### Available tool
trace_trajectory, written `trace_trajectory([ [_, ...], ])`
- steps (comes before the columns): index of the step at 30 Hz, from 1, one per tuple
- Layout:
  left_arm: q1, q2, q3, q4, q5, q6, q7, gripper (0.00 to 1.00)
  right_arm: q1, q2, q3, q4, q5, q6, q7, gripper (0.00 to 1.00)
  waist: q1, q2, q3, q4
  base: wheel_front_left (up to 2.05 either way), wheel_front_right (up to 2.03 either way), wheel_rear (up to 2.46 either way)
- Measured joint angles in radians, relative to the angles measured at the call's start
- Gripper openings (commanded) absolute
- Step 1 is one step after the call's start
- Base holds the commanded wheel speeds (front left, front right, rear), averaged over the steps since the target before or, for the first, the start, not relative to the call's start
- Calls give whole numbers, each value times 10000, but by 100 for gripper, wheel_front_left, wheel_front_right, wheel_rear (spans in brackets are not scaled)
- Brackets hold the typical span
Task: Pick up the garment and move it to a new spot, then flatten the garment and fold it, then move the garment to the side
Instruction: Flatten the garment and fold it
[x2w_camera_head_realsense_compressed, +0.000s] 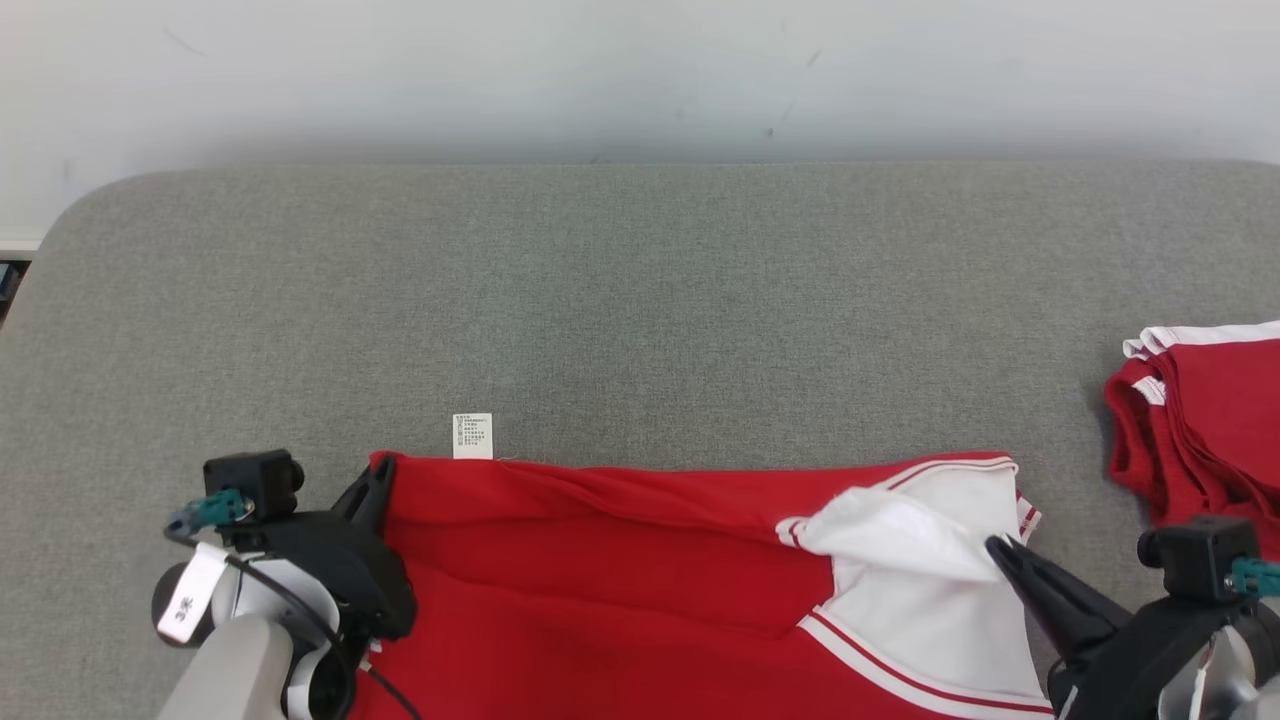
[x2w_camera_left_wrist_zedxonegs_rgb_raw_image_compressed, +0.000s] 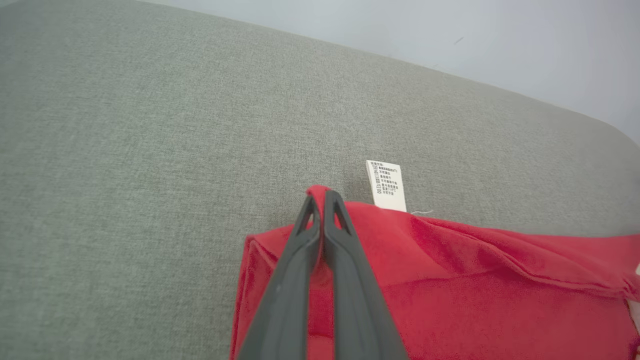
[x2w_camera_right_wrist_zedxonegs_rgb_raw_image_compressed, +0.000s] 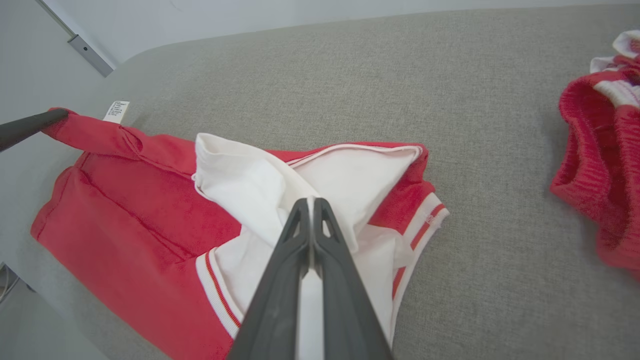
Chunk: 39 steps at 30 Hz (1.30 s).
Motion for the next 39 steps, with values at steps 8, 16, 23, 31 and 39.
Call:
trace_trajectory([
  [8, 405, 82, 215, -173, -117, 174, -88, 0, 1081, -249, -180, -963, 433, -512, 570, 0, 1, 0, 34, 38, 0, 0, 0],
  [16, 643, 98, 372, -282, -359, 282, -176, 14, 1814, -520, -169, -1835, 874, -851, 1358, 0, 0, 0, 26, 46, 0, 0, 0],
  [23, 784, 94, 343, -324, -378, 339, -155, 100, 2157, -805, -251, -2349, 1204, -1220, 1992, 0, 0, 1, 3, 31, 0, 0, 0],
  [31, 968, 140, 336, -364, -370, 531, -77, 100, 2590, -968, -171, -2830, 1622, -1423, 2800, 2, 0, 1, -41, 86, 0, 0, 0],
  [39, 978, 255, 405, -667, -286, 715, -284, 100, 3000, -995, -257, -2830, 1912, -1685, 3319, 100, 1, 1, -101, 156, 0, 0, 0],
])
